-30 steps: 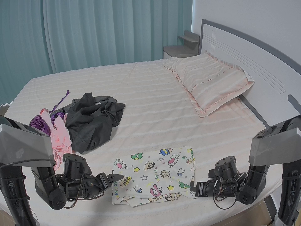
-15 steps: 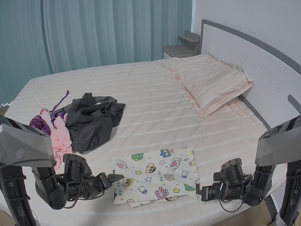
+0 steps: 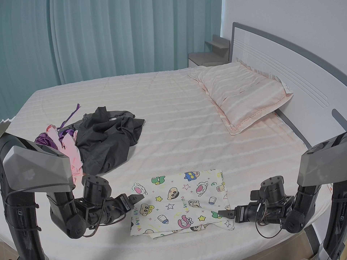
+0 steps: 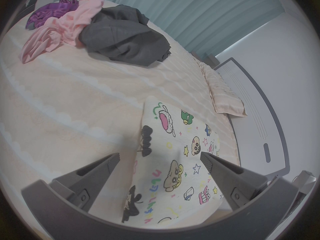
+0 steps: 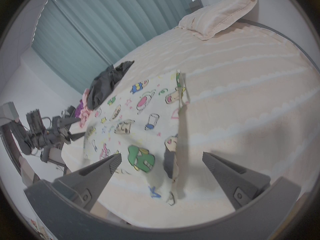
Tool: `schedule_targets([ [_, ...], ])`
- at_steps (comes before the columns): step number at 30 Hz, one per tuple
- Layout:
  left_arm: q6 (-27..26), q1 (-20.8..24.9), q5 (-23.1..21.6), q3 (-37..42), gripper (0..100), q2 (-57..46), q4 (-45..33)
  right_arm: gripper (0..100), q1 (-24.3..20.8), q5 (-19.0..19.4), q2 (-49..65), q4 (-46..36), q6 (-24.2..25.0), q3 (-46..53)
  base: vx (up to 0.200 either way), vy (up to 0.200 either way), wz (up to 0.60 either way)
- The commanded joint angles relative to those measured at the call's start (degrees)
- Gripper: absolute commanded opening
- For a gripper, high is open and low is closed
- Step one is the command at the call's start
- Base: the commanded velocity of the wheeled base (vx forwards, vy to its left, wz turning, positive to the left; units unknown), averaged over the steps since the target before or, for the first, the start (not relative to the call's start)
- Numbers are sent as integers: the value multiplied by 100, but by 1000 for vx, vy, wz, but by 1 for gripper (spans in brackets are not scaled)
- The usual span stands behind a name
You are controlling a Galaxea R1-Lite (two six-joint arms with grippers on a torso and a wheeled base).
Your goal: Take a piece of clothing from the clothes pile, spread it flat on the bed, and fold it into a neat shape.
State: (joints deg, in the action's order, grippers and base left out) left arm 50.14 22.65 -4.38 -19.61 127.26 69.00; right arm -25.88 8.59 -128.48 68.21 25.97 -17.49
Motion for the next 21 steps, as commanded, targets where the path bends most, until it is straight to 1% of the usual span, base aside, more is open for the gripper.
schedule_targets([
  [1,-101,231,121,-315,100,361,-9,100,-93,-33,24,386,365,53,0,0,0],
  [2,-189,275,183,-385,100,440,-9,100,-101,-42,24,589,506,115,0,0,0],
  [3,-189,275,183,-385,100,440,-9,100,-101,-42,24,589,506,115,0,0,0],
  [4,-391,354,323,-491,100,537,-36,100,-101,-42,33,914,673,282,0,0,0],
  [5,-523,407,376,-526,100,590,-44,100,-84,-42,33,1098,734,369,0,0,0],
  [9,-1112,372,411,-702,100,809,-80,100,13,-42,-37,1608,761,633,0,0,0],
  [14,-1173,389,411,-957,100,801,-457,100,66,-33,-11,1678,770,660,0,0,0],
  [15,-1173,389,402,-1080,0,774,-748,100,66,-33,7,1687,770,686,0,0,0],
  [19,-1138,372,385,-1229,0,695,-1055,100,101,-33,24,1696,770,695,0,0,0],
  [21,-1138,372,385,-1247,0,686,-1090,100,118,-24,24,1696,770,686,0,0,0],
])
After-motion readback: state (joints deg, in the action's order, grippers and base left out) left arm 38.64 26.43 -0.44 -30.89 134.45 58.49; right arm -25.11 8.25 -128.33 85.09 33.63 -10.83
